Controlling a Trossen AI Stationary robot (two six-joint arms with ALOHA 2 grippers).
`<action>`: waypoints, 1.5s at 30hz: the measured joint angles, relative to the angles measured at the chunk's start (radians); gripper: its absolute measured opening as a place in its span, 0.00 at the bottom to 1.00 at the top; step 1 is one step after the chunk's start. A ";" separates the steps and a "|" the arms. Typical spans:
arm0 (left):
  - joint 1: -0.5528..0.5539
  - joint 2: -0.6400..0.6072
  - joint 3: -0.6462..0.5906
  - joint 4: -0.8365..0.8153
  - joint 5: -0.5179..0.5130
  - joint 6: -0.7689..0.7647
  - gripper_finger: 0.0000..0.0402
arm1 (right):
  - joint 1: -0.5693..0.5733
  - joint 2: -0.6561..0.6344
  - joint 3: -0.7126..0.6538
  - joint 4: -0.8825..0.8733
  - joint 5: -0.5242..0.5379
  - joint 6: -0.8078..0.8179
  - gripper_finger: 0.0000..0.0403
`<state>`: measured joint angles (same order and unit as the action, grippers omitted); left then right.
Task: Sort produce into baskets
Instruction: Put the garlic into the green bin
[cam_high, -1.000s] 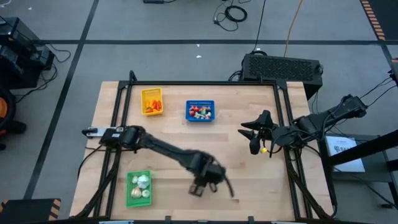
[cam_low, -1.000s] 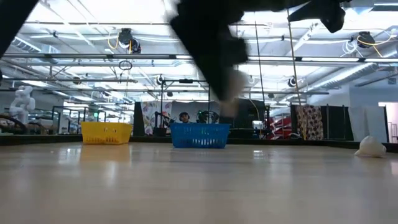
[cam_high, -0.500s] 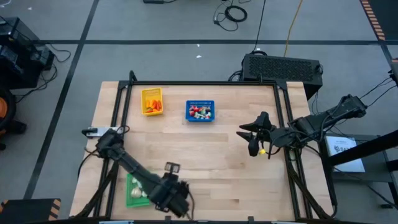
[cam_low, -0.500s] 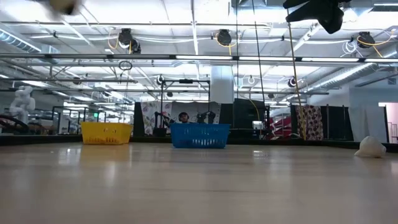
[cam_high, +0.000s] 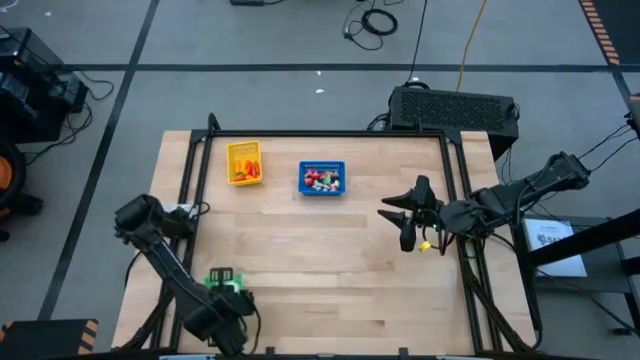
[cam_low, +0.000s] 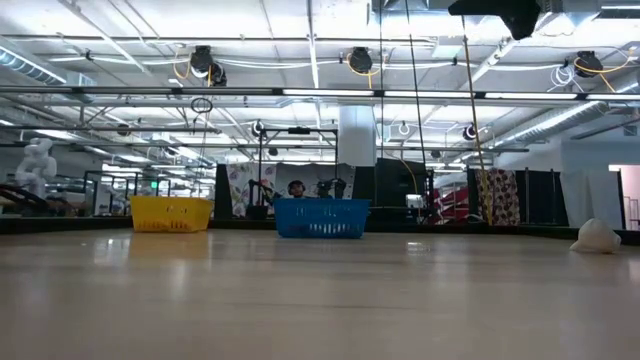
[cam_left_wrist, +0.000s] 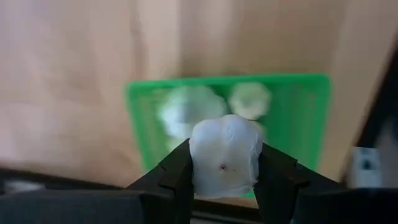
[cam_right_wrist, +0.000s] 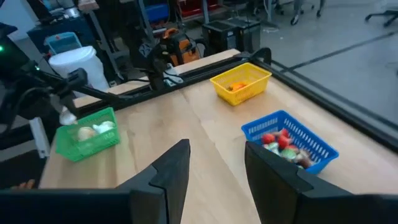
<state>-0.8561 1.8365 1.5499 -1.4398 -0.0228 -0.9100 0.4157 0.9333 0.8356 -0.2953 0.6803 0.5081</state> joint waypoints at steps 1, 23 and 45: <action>-0.009 -0.014 -0.026 0.034 0.015 -0.024 0.34 | -0.004 0.000 0.000 0.005 -0.001 -0.016 0.36; -0.051 -0.056 -0.231 0.078 0.078 -0.184 0.34 | -0.113 -0.003 0.000 0.038 -0.002 -0.113 0.36; 0.089 -0.056 -0.127 0.046 0.003 0.000 0.69 | -0.122 -0.003 0.000 0.042 -0.005 -0.093 0.36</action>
<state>-0.7673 1.7809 1.4231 -1.3937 -0.0195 -0.9096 0.2939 0.9302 0.8360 -0.2531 0.6750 0.4150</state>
